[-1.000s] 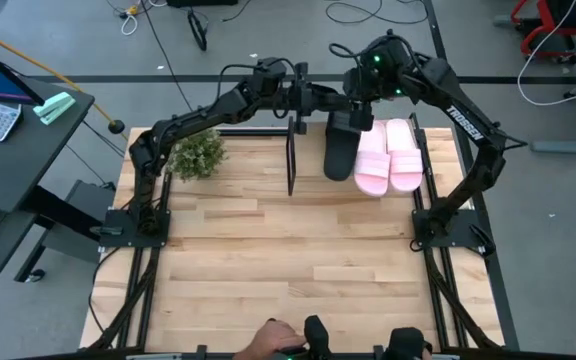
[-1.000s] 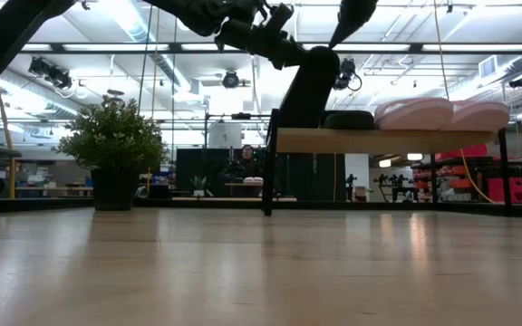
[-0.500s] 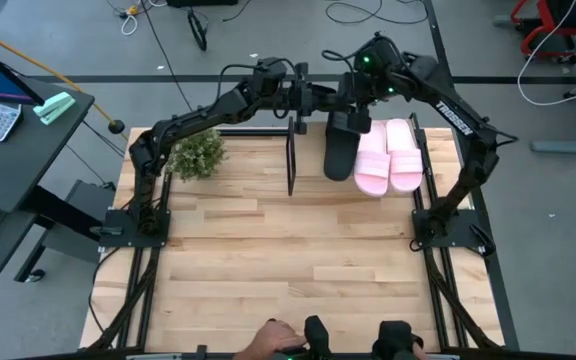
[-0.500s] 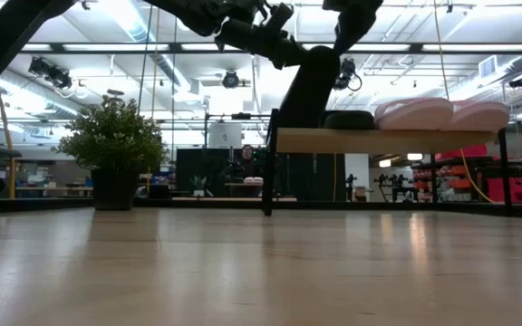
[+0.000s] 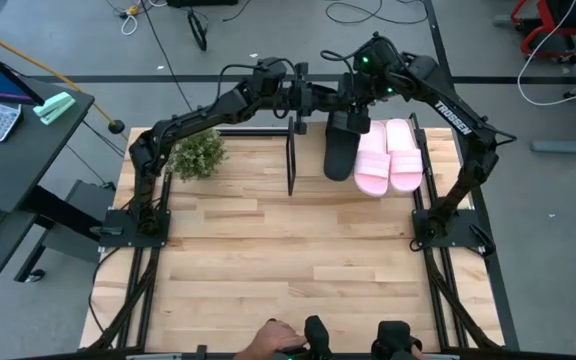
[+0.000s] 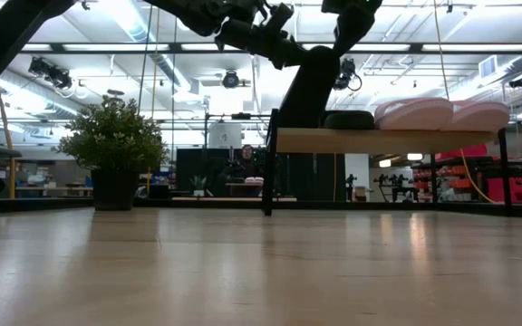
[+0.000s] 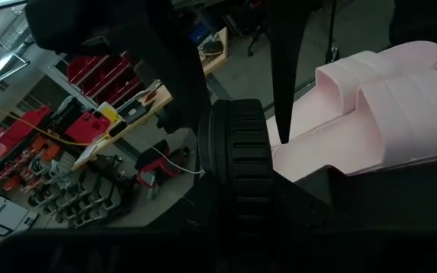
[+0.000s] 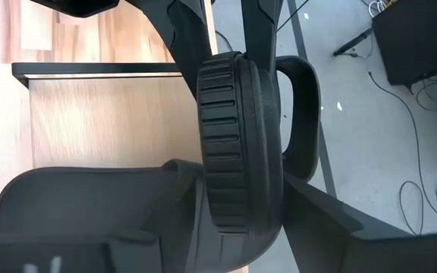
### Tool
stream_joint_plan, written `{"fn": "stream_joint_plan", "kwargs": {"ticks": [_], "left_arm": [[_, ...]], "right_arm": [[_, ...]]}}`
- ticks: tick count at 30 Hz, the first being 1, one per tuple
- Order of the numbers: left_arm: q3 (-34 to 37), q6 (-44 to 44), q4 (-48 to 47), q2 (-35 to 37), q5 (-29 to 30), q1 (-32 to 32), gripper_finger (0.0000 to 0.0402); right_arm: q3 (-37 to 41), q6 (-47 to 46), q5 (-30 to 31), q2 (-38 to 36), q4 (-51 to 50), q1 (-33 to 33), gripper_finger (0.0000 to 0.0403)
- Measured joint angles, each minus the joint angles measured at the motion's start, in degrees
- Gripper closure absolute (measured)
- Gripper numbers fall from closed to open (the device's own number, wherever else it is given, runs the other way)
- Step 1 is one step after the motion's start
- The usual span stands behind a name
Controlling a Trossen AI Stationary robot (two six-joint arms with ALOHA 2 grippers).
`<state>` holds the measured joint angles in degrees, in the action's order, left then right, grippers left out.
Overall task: Pick and place slides into the shelf
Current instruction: Put the black slipper on the shelf
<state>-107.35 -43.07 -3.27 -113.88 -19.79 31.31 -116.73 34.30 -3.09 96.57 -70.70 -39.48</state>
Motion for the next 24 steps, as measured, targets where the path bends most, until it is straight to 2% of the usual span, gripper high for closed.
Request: {"fn": "stream_joint_plan", "kwargs": {"ticks": [9,12,16,22,24], "left_arm": [[0.0,0.03,-0.01,-0.01,0.0,-0.02,0.032],[0.0,0.09,-0.09,0.0,-0.12,-0.03,0.032],[0.0,0.08,-0.13,-0.01,-0.22,-0.03,0.032],[0.0,1.57,-0.15,0.0,-0.19,-0.04,0.032],[0.0,1.81,-0.14,-0.01,-0.14,-0.03,0.0308]], "right_arm": [[0.0,-0.3,0.0,0.0,-0.02,0.02,0.0218],[0.0,-0.83,0.15,0.0,-0.02,0.47,0.0249],[0.0,-0.46,0.09,-0.04,-0.26,1.03,0.0328],[0.0,-0.61,-1.22,-0.04,-0.28,0.98,0.0331],[0.0,-0.63,-1.27,-0.04,-0.24,0.98,0.0331]]}}
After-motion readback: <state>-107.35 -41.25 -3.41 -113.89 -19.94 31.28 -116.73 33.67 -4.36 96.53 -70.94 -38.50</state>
